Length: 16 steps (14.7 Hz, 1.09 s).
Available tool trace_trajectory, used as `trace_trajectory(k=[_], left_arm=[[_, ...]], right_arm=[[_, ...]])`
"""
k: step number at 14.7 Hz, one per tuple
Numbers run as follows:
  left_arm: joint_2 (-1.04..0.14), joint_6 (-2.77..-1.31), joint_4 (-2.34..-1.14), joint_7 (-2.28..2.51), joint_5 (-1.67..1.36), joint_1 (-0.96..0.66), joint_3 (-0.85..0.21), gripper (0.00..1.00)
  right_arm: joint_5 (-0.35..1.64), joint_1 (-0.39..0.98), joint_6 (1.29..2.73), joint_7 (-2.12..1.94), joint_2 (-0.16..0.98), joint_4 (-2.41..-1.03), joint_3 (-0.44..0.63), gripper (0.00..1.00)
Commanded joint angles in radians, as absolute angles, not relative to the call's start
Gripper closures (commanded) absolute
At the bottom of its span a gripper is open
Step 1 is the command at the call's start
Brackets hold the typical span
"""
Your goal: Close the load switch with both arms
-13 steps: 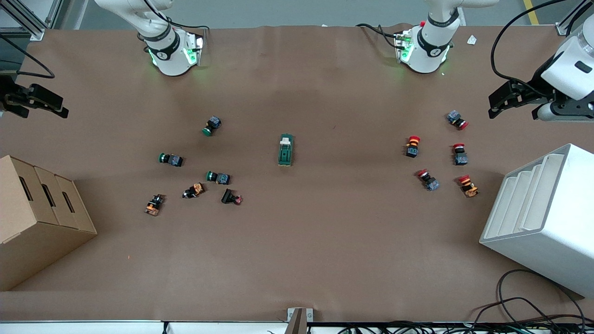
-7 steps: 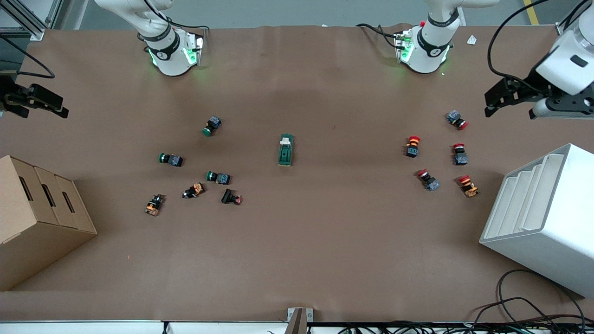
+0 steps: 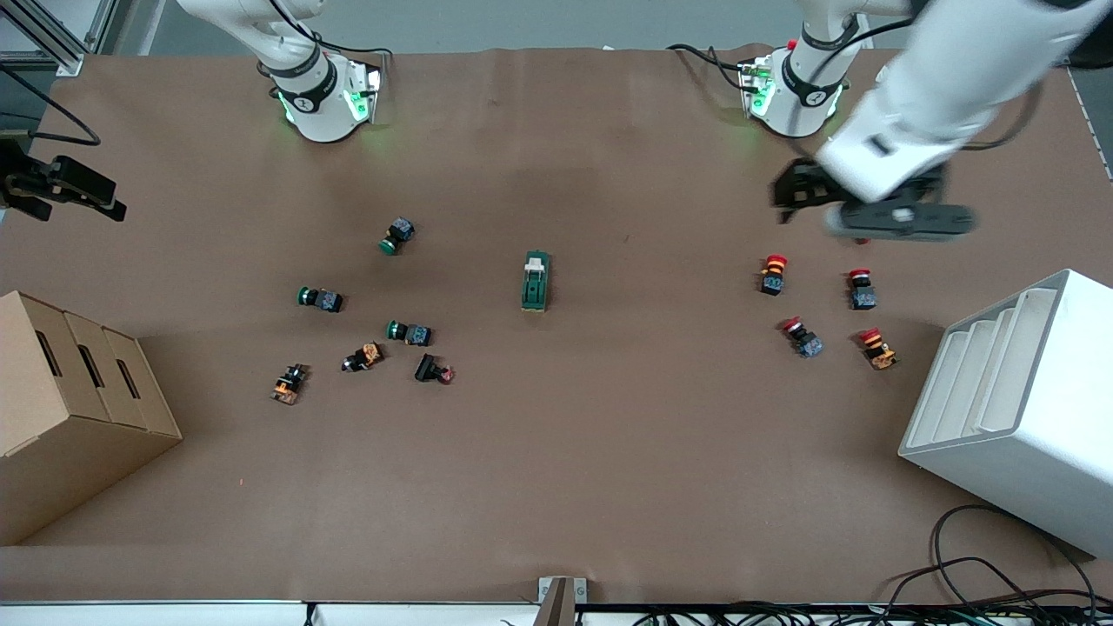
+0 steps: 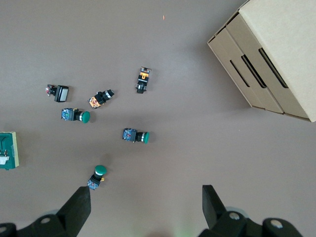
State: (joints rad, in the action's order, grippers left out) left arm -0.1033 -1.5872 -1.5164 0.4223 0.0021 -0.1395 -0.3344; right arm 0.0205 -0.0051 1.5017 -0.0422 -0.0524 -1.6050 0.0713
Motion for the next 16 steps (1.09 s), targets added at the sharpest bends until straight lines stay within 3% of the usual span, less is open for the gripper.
trace_trajectory(k=[1, 6, 11, 16], left_arm=[[-0.158, -1.662, -1.526, 0.587, 0.026, -0.143, -0.428, 0.00], [-0.228, -1.911, -1.675, 1.007, 0.139, -0.342, -0.449, 0.00], [-0.417, -2.054, -1.690, 1.436, 0.410, -0.549, -0.451, 0.00], [-0.607, -2.129, -1.693, 1.860, 0.769, -0.704, -0.453, 0.00]], right_arm=[[0.014, -0.009, 1.511, -0.028, 0.020, -1.585, 0.067, 0.00], [0.003, -0.011, 1.562, -0.034, 0.224, -1.508, 0.069, 0.00], [0.050, 0.027, 1.617, 0.122, 0.232, -1.555, 0.061, 0.00], [0.141, 0.165, 1.643, 0.528, 0.253, -1.572, 0.060, 0.00]])
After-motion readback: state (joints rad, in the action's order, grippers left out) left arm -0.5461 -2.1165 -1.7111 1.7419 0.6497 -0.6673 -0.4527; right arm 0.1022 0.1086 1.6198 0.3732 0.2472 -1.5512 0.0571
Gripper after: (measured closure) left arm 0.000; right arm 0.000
